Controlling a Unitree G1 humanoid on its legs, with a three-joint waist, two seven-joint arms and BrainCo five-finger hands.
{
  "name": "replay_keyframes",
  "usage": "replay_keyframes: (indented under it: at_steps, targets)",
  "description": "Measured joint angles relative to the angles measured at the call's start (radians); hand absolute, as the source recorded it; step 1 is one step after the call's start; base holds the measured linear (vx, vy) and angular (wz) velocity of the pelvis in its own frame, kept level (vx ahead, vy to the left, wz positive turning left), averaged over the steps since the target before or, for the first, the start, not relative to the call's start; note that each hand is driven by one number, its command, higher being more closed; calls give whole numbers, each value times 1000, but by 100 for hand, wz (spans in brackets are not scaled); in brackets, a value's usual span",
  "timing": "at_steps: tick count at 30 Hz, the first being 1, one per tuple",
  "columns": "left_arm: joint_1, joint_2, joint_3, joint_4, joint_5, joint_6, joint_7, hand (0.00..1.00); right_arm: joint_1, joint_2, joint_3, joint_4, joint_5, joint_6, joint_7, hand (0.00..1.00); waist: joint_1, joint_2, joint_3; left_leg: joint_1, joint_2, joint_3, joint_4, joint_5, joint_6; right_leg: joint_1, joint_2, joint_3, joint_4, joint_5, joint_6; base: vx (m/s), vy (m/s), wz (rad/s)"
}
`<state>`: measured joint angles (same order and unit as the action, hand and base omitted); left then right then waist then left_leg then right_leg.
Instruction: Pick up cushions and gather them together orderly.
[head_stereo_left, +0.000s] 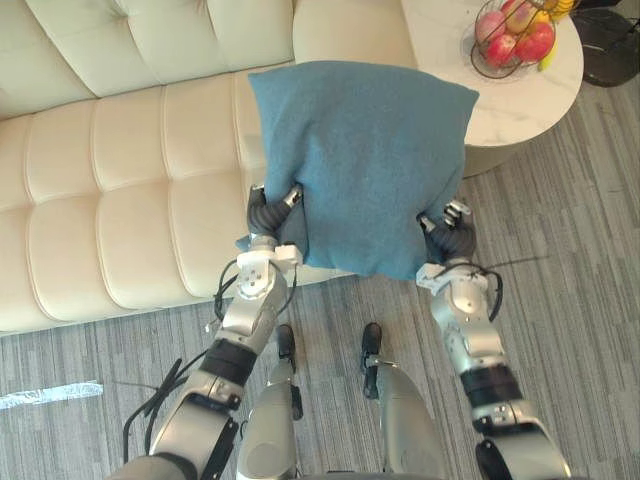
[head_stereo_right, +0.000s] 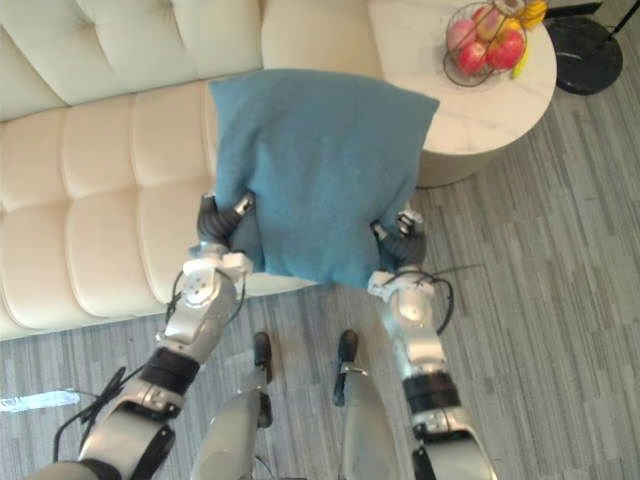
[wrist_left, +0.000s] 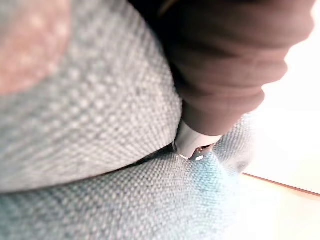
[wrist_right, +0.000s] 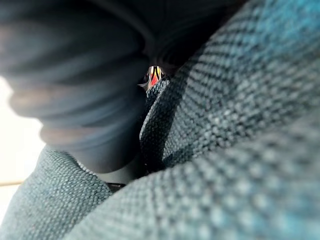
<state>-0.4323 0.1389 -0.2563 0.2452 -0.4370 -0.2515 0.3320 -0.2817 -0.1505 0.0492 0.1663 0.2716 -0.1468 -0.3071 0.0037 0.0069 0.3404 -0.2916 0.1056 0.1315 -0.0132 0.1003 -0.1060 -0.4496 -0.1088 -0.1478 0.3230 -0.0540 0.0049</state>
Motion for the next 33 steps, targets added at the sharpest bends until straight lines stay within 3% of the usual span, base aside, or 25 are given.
replay_keyframes:
  at_steps: [6,9,13,24,28,30,31,33]
  targets:
    - [214,-5,-48,-123,1,-7,-10,100,208,37,0,-146,-76,-8,11,100,-2,0,-96,94,-2,13,-5,-30,0,104,5,6,-38,-15,15,94,5,-5]
    - [311,-4,-65,-160,1,-10,-29,100,274,36,1,-153,-81,-15,34,100,-4,1,-160,129,-7,11,-18,-38,2,150,8,5,-75,-14,17,89,30,1]
    - [426,0,-65,-210,2,-14,-48,100,323,33,15,-153,-115,-17,72,100,-7,2,-200,167,-7,-4,-27,-41,4,219,19,3,-147,12,24,56,13,4]
    - [596,-2,-38,-275,-18,-23,-56,100,345,12,90,-150,-117,-35,110,100,0,11,-271,226,-15,-39,-36,-46,15,349,23,-23,-277,67,35,4,15,7]
    - [595,-13,-34,-298,-18,-25,-60,100,345,4,93,-145,-117,-54,109,100,-5,25,-277,148,-20,-109,7,-32,6,344,5,-129,-243,48,28,-77,4,74]
    - [596,-33,-25,-301,-18,-25,-67,100,341,-12,90,-141,-117,-55,109,100,-4,31,-280,113,13,-10,23,-91,9,347,-7,-197,-234,43,27,-127,36,103]
    - [596,-54,-13,-301,-24,-25,-79,100,327,-24,88,-139,-117,-59,108,100,-3,40,-281,70,73,145,90,-119,8,345,-21,-234,-243,42,27,-75,79,81]
    - [602,-57,-6,-301,-40,-25,-83,100,294,-26,91,-105,-117,-59,109,100,8,56,-285,43,120,243,135,-119,8,345,-29,-263,-244,42,29,-42,117,61]
